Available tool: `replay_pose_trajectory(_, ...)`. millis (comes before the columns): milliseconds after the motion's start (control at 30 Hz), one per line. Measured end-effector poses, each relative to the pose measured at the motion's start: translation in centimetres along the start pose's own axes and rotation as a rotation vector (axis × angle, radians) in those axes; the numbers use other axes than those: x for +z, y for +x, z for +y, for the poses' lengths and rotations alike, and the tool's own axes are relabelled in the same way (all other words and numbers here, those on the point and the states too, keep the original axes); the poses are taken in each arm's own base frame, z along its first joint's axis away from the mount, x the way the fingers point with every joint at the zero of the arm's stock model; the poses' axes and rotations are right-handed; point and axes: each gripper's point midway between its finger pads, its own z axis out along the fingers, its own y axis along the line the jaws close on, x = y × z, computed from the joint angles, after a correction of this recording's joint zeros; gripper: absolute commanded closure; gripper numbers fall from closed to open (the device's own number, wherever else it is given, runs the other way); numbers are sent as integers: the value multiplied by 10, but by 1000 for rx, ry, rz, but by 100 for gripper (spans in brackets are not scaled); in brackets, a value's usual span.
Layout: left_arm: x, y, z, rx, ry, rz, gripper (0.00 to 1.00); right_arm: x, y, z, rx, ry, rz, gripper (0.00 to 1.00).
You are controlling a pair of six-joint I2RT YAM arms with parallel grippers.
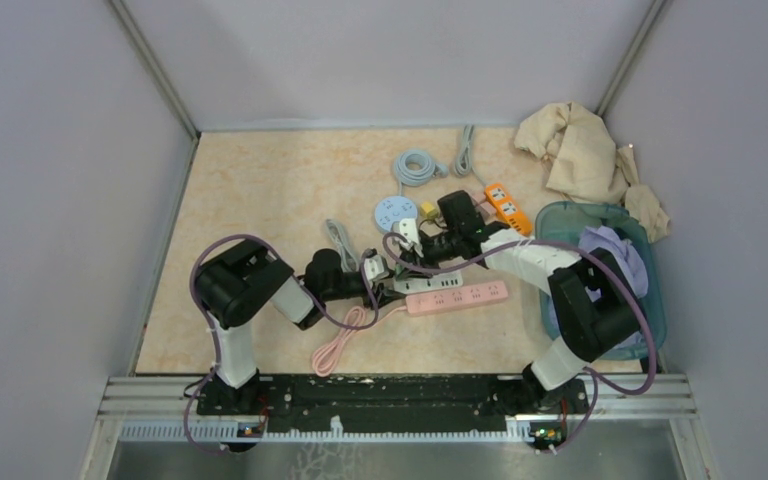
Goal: Pull the plug off the socket
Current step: Remove the plug from the socket, then place the plug at the center of the board.
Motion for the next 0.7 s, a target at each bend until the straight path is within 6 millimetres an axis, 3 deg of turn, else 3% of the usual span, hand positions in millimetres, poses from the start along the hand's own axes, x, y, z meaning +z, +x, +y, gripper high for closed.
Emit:
replay_pose_trajectory(133,-1,0,0,1,0,4,100,-6,4,-7,28,26,1,100)
replay_pose_trajectory(333,-2,1,-1,-2,1,13,99,-32,23,-17,75,65,19,100)
replay_pose_trajectory(433,-2,2,-1,-7,0,14,94,-43,23,-18,91,80,8,100)
replay_pose_trajectory(567,-3,2,-1,-38,-5,24,68,-62,12,-27,87,131,-21,100)
replay_pose_trajectory(700,-4,-3,0,-73,-19,31,38,-82,14,-41,129,206,-35,100)
